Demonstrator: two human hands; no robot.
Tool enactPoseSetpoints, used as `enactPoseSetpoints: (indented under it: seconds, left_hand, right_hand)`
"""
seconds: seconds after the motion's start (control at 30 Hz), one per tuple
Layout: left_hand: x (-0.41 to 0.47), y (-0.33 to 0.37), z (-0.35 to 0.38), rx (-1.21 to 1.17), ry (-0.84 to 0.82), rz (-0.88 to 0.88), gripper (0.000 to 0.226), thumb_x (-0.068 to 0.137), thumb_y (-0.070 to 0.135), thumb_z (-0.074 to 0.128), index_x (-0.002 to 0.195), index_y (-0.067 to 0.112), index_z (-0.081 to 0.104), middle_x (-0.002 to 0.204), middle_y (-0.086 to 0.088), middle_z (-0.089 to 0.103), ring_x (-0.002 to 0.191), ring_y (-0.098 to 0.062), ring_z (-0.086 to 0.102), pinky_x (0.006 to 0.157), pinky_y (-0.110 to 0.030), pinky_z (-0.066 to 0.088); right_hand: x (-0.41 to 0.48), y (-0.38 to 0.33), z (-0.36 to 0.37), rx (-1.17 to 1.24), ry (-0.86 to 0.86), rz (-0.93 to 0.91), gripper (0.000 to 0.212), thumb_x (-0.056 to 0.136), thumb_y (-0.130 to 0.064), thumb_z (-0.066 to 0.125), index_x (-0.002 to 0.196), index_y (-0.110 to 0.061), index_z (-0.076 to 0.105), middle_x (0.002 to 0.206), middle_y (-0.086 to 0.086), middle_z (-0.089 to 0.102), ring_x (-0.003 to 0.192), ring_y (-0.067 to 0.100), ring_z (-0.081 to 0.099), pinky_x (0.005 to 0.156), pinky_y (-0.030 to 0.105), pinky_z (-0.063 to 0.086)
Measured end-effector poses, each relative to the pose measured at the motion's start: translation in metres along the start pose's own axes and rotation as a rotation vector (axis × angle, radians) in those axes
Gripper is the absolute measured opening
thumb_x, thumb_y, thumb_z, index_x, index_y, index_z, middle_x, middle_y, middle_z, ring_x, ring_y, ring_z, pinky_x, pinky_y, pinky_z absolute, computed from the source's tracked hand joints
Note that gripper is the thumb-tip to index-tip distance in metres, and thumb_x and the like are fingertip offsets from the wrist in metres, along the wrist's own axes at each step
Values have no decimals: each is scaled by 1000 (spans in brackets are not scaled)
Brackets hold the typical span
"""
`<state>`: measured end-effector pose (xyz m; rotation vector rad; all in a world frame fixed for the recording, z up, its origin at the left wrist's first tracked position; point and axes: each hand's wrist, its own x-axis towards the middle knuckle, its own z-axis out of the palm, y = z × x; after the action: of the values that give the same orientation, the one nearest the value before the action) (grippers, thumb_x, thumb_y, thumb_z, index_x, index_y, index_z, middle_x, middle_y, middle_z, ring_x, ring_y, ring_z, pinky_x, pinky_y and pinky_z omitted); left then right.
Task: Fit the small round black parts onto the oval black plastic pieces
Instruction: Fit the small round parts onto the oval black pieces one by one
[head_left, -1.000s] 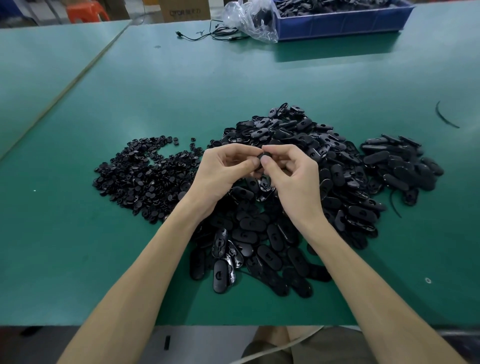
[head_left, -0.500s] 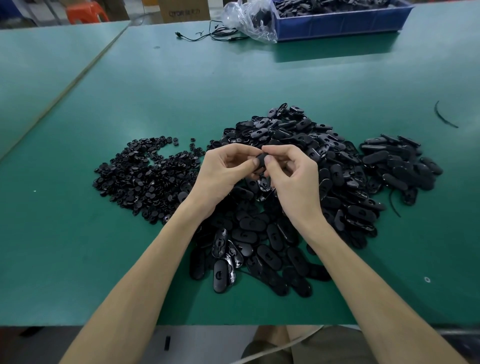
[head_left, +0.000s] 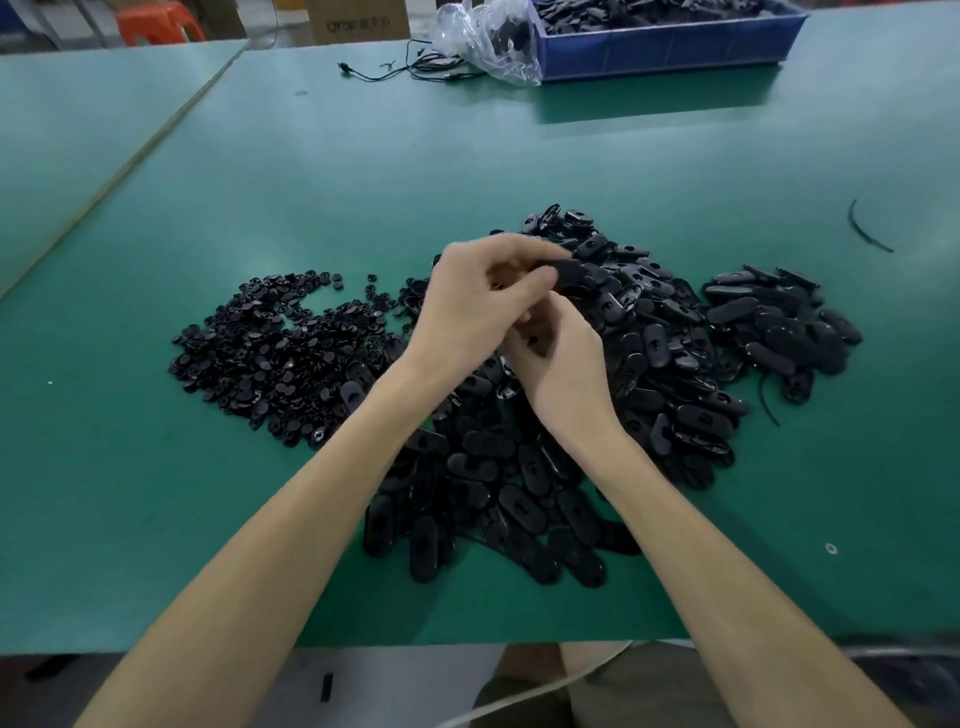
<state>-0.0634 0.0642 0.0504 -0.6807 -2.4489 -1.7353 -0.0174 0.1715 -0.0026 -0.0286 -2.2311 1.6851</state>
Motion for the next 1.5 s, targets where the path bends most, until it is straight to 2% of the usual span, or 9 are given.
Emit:
enactPoseSetpoints:
  seconds: [0.17,0.27,0.43,0.63,0.87,0.97,1.2,1.33,1.5]
  left_hand:
    - [27,36,33,78,-152,72,20,90,6,75,108,13,79,92,1,78,81,-8,73,80,-20,57]
    - [35,46,74,60,-345,28,18,89,3,75,107,6,78,88,-5,79,75,-10,73,70,-18,56]
    - [40,39,132,58,-459,-84,20,92,0,69,111,1,75,87,-10,77,54,4,62,60,-14,52]
    - [35,38,140,-35,-520,-117,44,101,0,57,144,-2,54,144,-17,59,123,-26,64,85,-41,63]
    - [25,42,100,-140,-311,-72,30,101,-8,52,127,-2,66,126,-13,70,101,-25,75,80,-43,63]
    - [20,41,70,-158,-195,-45,30,101,-10,48,120,-2,69,119,-12,72,93,-22,77,80,-47,63]
    - [9,-8,-6,97,165,-90,33,98,-10,49,104,10,74,99,2,76,81,-9,75,74,-24,59]
    - [-6,-36,-33,314,171,-107,34,95,-8,51,100,15,75,96,6,75,84,0,70,76,-10,52]
    - [-15,-61,-64,632,268,-152,28,97,-1,54,112,12,73,114,-8,68,110,-23,61,102,-34,46]
  right_hand:
    - [1,1,1,-132,-89,-4,35,90,-1,61,76,-32,50,72,-5,53,64,-3,56,58,10,43]
    - [-1,10,1,-70,-182,11,14,98,0,61,111,-6,66,93,12,66,90,16,65,88,34,56]
    - [3,13,7,-132,-60,-35,22,98,-17,72,119,-14,69,105,-2,63,87,-9,59,76,5,46]
    - [2,18,9,-200,-79,-86,22,95,-15,72,117,-14,69,102,-10,58,86,-3,59,76,6,45]
    - [-4,12,1,-327,-243,-122,36,99,-13,70,134,-8,63,127,1,57,108,-3,51,103,12,40]
    - [-4,12,0,-454,-314,-72,39,97,-2,67,135,4,62,136,21,63,131,28,56,111,30,37]
    - [0,12,6,-446,-219,-123,22,96,-21,74,118,-16,71,109,-4,62,112,19,50,100,36,46]
    - [1,13,6,-436,-191,-124,19,97,-10,71,115,-16,74,107,-5,64,110,18,52,101,35,46]
    - [-1,6,3,-360,-190,-84,20,99,0,65,110,-14,74,105,-5,62,103,15,57,96,24,47]
